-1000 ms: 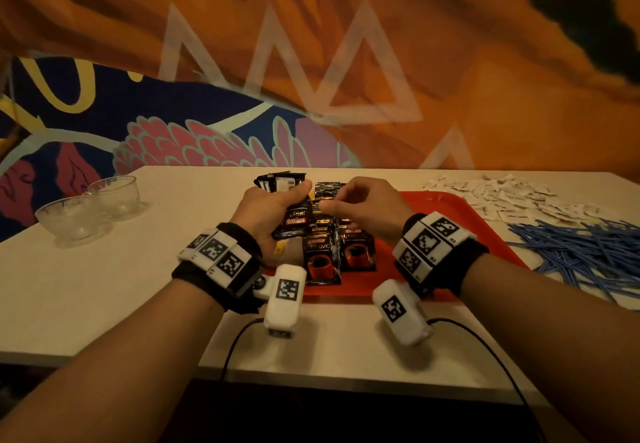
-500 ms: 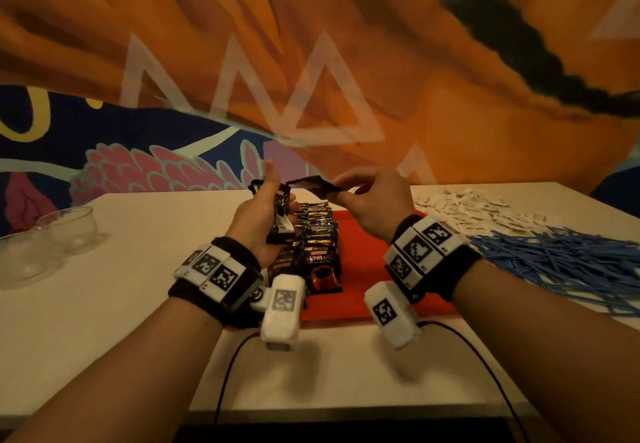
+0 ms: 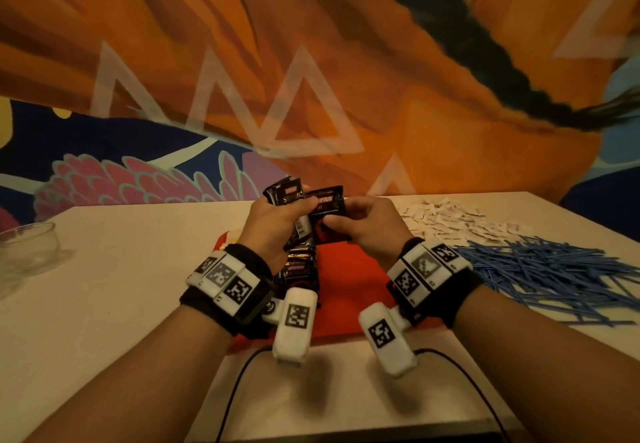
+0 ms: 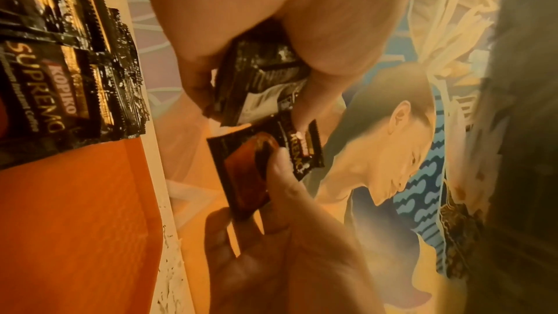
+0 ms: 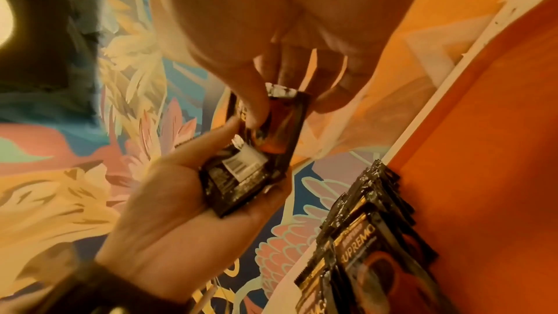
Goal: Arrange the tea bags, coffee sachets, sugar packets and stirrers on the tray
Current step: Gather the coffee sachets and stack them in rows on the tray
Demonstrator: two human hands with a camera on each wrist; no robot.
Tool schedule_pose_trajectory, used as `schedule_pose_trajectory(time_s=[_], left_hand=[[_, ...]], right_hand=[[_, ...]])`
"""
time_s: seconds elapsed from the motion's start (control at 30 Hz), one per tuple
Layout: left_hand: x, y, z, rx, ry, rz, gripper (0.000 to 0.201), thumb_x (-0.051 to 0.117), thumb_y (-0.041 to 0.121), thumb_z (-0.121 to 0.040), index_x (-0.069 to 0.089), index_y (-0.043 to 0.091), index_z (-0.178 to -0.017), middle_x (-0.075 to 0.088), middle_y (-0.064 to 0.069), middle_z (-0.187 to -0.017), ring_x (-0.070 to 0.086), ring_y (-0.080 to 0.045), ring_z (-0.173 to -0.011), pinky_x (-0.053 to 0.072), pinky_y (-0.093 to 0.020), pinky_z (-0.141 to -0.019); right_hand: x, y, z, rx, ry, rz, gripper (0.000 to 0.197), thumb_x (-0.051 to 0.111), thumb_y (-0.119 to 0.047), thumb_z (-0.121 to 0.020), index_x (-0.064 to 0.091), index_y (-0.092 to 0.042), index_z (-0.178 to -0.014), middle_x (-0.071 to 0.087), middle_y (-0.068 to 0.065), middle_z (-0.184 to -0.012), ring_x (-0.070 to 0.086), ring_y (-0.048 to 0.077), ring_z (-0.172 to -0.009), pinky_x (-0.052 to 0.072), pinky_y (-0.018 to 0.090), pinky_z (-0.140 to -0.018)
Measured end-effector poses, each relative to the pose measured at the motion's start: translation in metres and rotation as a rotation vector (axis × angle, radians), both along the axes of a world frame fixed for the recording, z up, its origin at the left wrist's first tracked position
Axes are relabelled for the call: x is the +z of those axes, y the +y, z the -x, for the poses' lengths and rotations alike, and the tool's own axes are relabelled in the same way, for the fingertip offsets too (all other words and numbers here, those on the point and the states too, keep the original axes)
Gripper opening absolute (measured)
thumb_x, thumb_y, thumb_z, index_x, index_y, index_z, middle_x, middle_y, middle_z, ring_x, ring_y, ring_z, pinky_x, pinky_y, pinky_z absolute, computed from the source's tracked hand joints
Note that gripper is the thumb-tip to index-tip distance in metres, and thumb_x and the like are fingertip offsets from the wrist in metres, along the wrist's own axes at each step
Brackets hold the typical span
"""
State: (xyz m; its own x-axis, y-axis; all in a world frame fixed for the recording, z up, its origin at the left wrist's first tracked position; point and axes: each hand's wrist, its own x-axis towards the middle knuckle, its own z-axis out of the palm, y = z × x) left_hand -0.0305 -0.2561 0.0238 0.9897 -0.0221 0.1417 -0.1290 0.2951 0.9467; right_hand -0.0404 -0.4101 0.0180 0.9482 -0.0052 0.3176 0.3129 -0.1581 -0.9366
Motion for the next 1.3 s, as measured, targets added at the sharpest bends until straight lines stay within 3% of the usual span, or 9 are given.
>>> schedule_pose_trajectory(time_s=[0.07,0.2,0.4,0.5,0.7,0.8,0.87,1.13,1.3], left_hand=[[0.002,-0.003,0.000,-0.033,-0.032,-0.031,0.019,0.072,0.010,-0.087,0.068,0.007,-0.106,0.071,-0.017,-0.096,0.070,-0.033,-0.087,0.057,-0.040,-0.073],[0.003,-0.009,-0.002,0.017,-0.046,-0.087,0.006,0.066,0.005,-0.091,0.069,0.010,-0.090,0.069,-0.011,-0.082,0.067,-0.026,-0.074,0.055,-0.034,-0.063],[0.001,-0.009,-0.001,0.023,-0.027,-0.104,0.007,0.070,0.014,-0.092,0.070,0.008,-0.094,0.070,-0.018,-0.090,0.069,-0.036,-0.085,0.057,-0.050,-0.080],[0.000,-0.004,0.000,0.052,-0.035,-0.167,0.003,0.071,0.011,-0.090,0.071,0.007,-0.090,0.070,-0.018,-0.087,0.069,-0.036,-0.083,0.057,-0.055,-0.082],[0.009,0.017,0.002,0.048,0.149,-0.227,0.015,0.071,0.019,-0.092,0.068,0.005,-0.095,0.072,-0.015,-0.084,0.071,-0.030,-0.070,0.059,-0.041,-0.066],[0.010,0.039,0.000,0.083,0.120,-0.416,0.008,0.064,0.010,-0.095,0.064,0.009,-0.088,0.065,-0.011,-0.082,0.063,-0.022,-0.065,0.056,-0.038,-0.062],[0.006,0.053,0.000,0.103,0.097,-0.615,0.012,0.061,0.006,-0.095,0.064,0.010,-0.084,0.061,-0.010,-0.080,0.056,-0.020,-0.064,0.048,-0.033,-0.056],[-0.006,0.084,0.009,0.043,0.113,-1.380,0.022,0.076,0.030,-0.087,0.061,0.015,-0.090,0.064,-0.004,-0.085,0.059,-0.019,-0.074,0.049,-0.028,-0.061],[-0.016,0.079,0.014,-0.030,0.087,-1.661,0.042,0.078,0.040,-0.083,0.058,0.015,-0.110,0.060,0.001,-0.096,0.055,-0.017,-0.087,0.043,-0.029,-0.072]], right_hand=[[0.000,-0.004,-0.001,-0.029,-0.027,0.071,0.013,0.075,-0.004,-0.083,0.072,-0.011,-0.093,0.070,-0.004,-0.080,0.064,-0.006,-0.061,0.047,0.012,-0.058],[0.000,-0.008,-0.005,-0.121,-0.038,0.247,0.015,0.083,-0.018,-0.077,0.077,-0.031,-0.081,0.075,-0.010,-0.086,0.068,0.009,-0.093,0.049,0.029,-0.088],[0.004,-0.010,0.003,-0.047,-0.062,0.303,0.008,0.080,-0.015,-0.080,0.078,-0.023,-0.083,0.066,-0.017,-0.057,0.057,-0.007,-0.053,0.040,0.012,-0.056],[0.005,-0.007,0.006,-0.013,-0.059,0.368,0.005,0.079,-0.016,-0.081,0.078,-0.021,-0.082,0.064,-0.017,-0.053,0.055,-0.006,-0.049,0.037,0.008,-0.049],[0.005,0.001,0.003,-0.022,0.035,0.511,0.006,0.079,-0.024,-0.083,0.075,-0.029,-0.080,0.068,-0.015,-0.069,0.060,-0.006,-0.060,0.037,0.006,-0.049],[0.002,0.006,0.000,0.026,0.146,0.588,0.006,0.079,-0.025,-0.083,0.073,-0.026,-0.083,0.071,-0.006,-0.083,0.063,0.009,-0.075,0.043,0.020,-0.061],[-0.003,0.010,-0.003,0.046,0.237,0.623,0.011,0.080,-0.024,-0.082,0.069,-0.024,-0.084,0.069,-0.001,-0.085,0.059,0.013,-0.071,0.043,0.024,-0.059],[-0.020,0.020,0.002,0.093,0.476,0.616,0.016,0.076,-0.017,-0.083,0.061,-0.014,-0.084,0.064,0.002,-0.079,0.058,0.013,-0.070,0.047,0.025,-0.061],[-0.028,0.031,0.003,0.086,0.507,0.631,0.017,0.079,-0.017,-0.080,0.062,-0.013,-0.081,0.069,0.007,-0.085,0.064,0.021,-0.086,0.054,0.037,-0.084]])
